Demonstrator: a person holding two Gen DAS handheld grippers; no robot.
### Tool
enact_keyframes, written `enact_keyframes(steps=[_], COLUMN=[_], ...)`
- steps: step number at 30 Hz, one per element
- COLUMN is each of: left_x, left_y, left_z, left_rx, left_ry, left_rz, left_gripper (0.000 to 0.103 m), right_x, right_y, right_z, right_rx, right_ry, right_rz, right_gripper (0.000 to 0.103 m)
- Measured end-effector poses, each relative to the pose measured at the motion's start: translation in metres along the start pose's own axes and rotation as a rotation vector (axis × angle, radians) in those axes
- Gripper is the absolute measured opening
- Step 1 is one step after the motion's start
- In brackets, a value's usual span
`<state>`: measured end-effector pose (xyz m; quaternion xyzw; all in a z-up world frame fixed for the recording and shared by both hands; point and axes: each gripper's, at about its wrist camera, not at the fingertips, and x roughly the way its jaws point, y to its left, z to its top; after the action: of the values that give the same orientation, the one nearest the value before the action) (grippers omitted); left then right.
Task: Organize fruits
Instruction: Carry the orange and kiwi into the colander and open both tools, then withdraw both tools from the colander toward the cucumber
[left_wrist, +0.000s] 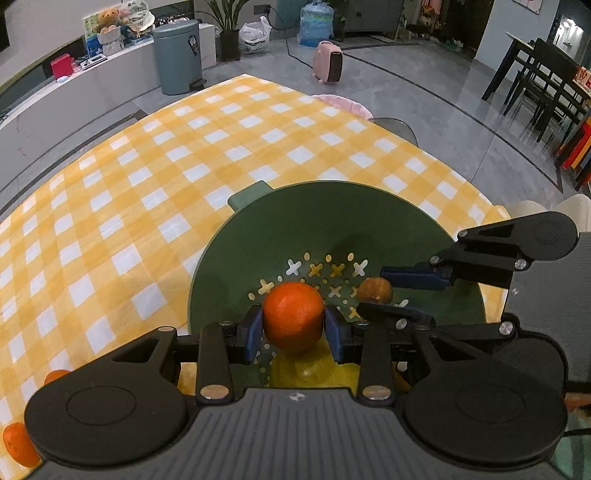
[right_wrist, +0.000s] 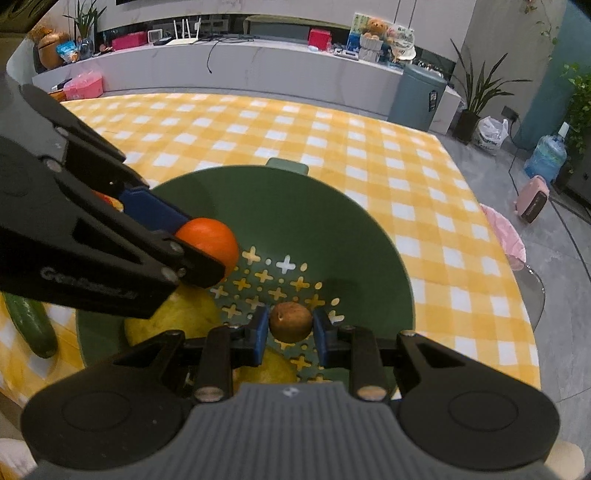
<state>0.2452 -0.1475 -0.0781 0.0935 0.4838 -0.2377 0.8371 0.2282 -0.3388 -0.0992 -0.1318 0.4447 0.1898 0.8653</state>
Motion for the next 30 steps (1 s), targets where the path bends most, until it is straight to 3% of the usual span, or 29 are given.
enact_keyframes(steps=[18,26,27,30], left_x=[0.015,-0.005,-0.01,-0.027], left_y=[-0.005,-0.003,-0.003,-0.005], left_z=[-0.002,-0.003,-0.004,-0.006], left_rx=[0.02,0.007,0.008,0.008], left_ry=[0.031,-0.016,-0.025,-0.054], left_rz=[0.082,0.087,0.091,0.11], left_gripper=[0.039,0.051,0.051,0.055], right_x=[0.016,0.016,0.015,0.01], right_y=[-0.003,0.0,0.0,0.002], right_z=[0.005,0.01,0.01,0.011], right_rx=[0.034,0.009,0.01,0.018], right_ry=[0.058,0.086,0.085,0.071], right_rz=[0.042,0.026,0.026,0.011], right_gripper=[0.022,0.024,0.025,0.042])
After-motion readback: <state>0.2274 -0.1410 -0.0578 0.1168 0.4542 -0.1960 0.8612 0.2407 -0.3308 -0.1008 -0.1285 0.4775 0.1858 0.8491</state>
